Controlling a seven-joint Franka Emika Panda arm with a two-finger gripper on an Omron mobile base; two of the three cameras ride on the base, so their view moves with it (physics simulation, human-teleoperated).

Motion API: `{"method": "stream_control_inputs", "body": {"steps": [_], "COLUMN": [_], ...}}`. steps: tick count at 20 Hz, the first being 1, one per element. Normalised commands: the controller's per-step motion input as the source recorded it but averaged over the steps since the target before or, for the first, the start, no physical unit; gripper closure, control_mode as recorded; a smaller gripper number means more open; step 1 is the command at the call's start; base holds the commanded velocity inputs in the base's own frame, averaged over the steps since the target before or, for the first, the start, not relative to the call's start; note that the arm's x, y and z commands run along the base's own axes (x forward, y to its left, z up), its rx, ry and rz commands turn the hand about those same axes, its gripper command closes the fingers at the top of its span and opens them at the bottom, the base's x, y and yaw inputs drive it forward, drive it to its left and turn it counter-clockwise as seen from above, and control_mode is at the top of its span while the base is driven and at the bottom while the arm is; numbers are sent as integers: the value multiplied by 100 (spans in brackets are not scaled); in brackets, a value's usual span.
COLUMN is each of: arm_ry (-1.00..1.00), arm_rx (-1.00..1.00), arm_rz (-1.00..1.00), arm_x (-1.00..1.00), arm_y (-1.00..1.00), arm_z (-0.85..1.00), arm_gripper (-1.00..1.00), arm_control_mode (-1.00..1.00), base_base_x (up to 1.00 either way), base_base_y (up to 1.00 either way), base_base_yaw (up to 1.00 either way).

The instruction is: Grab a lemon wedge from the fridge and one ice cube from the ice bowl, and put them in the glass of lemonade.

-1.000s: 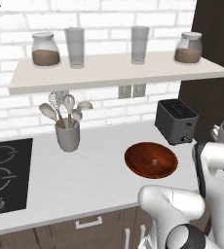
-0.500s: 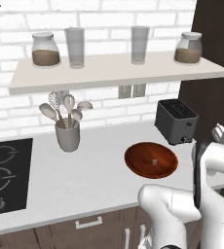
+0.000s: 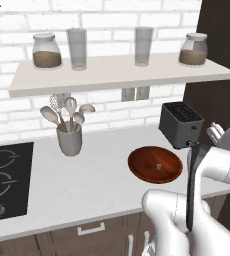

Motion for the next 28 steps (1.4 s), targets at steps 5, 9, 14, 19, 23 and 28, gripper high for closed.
{"method": "stream_control_inputs", "body": {"steps": [5, 9, 14, 19, 23, 28], "arm_ry": [21, 26, 8, 3, 10, 8], "arm_rx": [-18, -25, -6, -4, -20, -18], "arm_rz": [59, 81, 61, 23, 8, 4], "arm_x": [-35, -36, -15, -48, -49, -39], "arm_y": [62, 63, 56, 50, 54, 29], "arm_z": [100, 68, -4, -18, 0, 1], "arm_gripper": [-100, -100, -100, -100, -100, -100], "arm_control_mode": [-100, -100, -100, -100, -100, -100], "base_base_x": [0, 0, 0, 0, 0, 0], "base_base_y": [0, 0, 0, 0, 0, 0], "base_base_yaw": [0, 0, 0, 0, 0, 0]}}
